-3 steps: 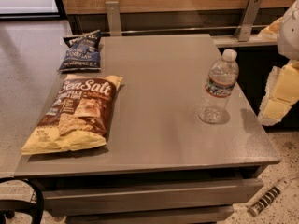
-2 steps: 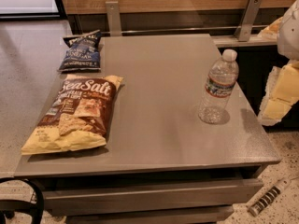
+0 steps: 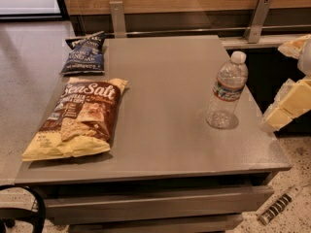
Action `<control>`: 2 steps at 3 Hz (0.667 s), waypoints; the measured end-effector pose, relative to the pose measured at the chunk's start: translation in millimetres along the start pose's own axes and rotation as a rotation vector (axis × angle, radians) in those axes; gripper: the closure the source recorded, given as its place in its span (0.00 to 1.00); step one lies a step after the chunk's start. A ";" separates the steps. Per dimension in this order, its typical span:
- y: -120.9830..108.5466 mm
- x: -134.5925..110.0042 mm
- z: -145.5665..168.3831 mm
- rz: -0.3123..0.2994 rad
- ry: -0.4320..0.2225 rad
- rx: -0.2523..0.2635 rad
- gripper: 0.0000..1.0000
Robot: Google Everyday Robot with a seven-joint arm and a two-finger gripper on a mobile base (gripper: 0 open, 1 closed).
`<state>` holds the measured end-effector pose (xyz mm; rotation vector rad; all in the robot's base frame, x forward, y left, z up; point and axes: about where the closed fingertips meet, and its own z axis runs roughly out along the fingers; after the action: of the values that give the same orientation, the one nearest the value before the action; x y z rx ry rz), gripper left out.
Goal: Move water bottle near blue chip bag
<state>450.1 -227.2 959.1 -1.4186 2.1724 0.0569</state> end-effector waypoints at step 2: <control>-35.8 19.8 25.9 0.221 -0.354 0.087 0.00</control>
Offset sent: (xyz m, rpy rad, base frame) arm 0.0593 -0.0441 -0.0190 0.6478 -0.2748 -0.2164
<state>485.7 -251.5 936.9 -1.0274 1.9977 0.2695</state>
